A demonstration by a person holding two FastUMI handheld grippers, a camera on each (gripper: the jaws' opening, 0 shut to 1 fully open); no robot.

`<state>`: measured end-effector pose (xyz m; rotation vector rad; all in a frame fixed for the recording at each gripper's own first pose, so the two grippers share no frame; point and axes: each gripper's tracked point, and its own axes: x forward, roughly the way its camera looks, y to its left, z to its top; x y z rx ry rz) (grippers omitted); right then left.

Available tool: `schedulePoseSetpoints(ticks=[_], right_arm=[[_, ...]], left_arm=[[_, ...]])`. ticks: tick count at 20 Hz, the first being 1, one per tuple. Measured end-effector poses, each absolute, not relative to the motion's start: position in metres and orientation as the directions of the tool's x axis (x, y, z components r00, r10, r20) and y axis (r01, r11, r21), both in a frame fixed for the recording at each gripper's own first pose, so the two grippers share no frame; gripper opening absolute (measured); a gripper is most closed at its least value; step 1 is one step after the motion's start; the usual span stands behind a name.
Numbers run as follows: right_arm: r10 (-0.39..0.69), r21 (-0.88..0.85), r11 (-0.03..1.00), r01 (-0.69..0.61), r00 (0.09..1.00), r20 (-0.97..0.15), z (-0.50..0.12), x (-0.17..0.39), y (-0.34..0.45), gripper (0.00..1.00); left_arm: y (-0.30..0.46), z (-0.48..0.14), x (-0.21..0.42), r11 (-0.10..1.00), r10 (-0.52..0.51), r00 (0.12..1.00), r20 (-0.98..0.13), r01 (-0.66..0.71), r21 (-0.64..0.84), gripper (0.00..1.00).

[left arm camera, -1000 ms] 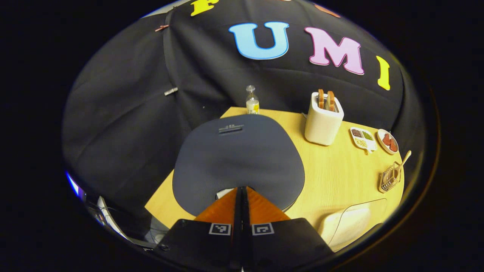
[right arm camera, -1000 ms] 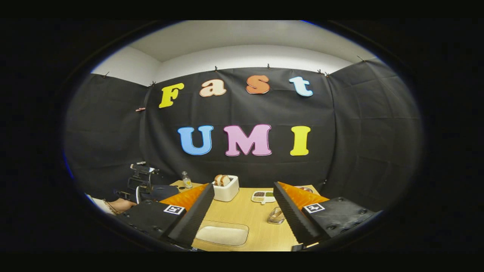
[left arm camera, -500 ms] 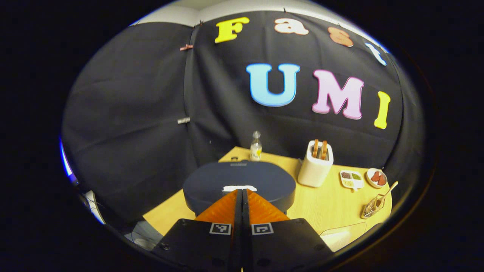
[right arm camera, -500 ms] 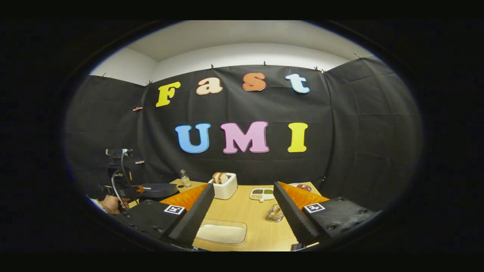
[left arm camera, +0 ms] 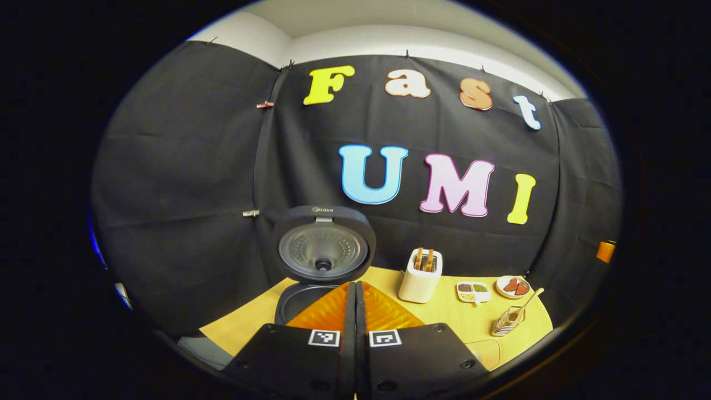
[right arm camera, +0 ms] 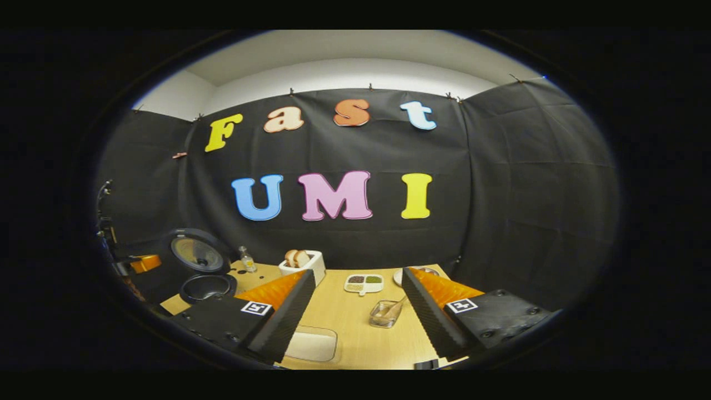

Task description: Close the left gripper, press the button to open the rice cooker; take a wooden spoon from the chopstick holder with the right hand, scoop a spoonful of rice and pour it into the rice cooker, then put the wooden spoon back into the chopstick holder.

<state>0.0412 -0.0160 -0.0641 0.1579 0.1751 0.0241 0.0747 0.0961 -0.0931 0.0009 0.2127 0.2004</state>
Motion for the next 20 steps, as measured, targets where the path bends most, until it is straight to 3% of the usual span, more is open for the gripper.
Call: schedulePoseSetpoints(ticks=[5, 6, 12, 13, 14, 16, 17, 18, 20], right_arm=[[-0.027, 0.16, 0.985, 0.063, 0.975, -0.219, -0.103, 0.074, -0.046, 0.98], [-0.042, 0.159, 0.984, 0.082, 0.97, -0.241, -0.119, 0.084, -0.053, 0.98], [-0.079, 0.221, 0.956, 0.191, 0.899, -0.431, -0.242, 0.155, -0.087, 0.98], [-0.079, 0.246, 0.945, 0.215, 0.882, -0.465, -0.264, 0.167, -0.09, 0.97], [-0.09, 0.256, 0.933, 0.252, 0.854, -0.513, -0.291, 0.18, -0.098, 0.88], [-0.123, 0.258, 0.911, 0.322, 0.809, -0.574, -0.332, 0.198, -0.113, 0.92], [-0.139, 0.246, 0.908, 0.34, 0.797, -0.588, -0.348, 0.208, -0.12, 0.92], [-0.14, 0.244, 0.906, 0.345, 0.79, -0.596, -0.362, 0.22, -0.123, 0.9], [-0.124, 0.259, 0.902, 0.345, 0.783, -0.61, -0.374, 0.232, -0.12, 0.81]], left_arm=[[0.079, -0.076, 0.046, 0.98, 0.194, 0.97, -0.144, -0.186, 0.069, 0.08], [0.077, -0.074, 0.041, 0.98, 0.194, 0.971, -0.137, -0.186, 0.069, 0.05], [0.07, -0.078, 0.015, 0.979, 0.202, 0.97, -0.139, -0.197, 0.049, 0.1], [0.07, -0.08, 0.013, 0.978, 0.209, 0.968, -0.14, -0.204, 0.046, 0.14], [0.067, -0.08, 0.01, 0.979, 0.205, 0.968, -0.143, -0.201, 0.042, 0.18], [0.054, -0.077, 0.005, 0.983, 0.184, 0.974, -0.133, -0.182, 0.029, 0.3], [0.054, -0.075, 0.003, 0.983, 0.184, 0.976, -0.12, -0.182, 0.026, 0.44], [0.048, -0.072, 0.002, 0.985, 0.17, 0.979, -0.108, -0.169, 0.016, 0.42], [0.039, -0.068, 0.0, 0.987, 0.157, 0.984, -0.085, -0.158, -0.012, 0.54]])
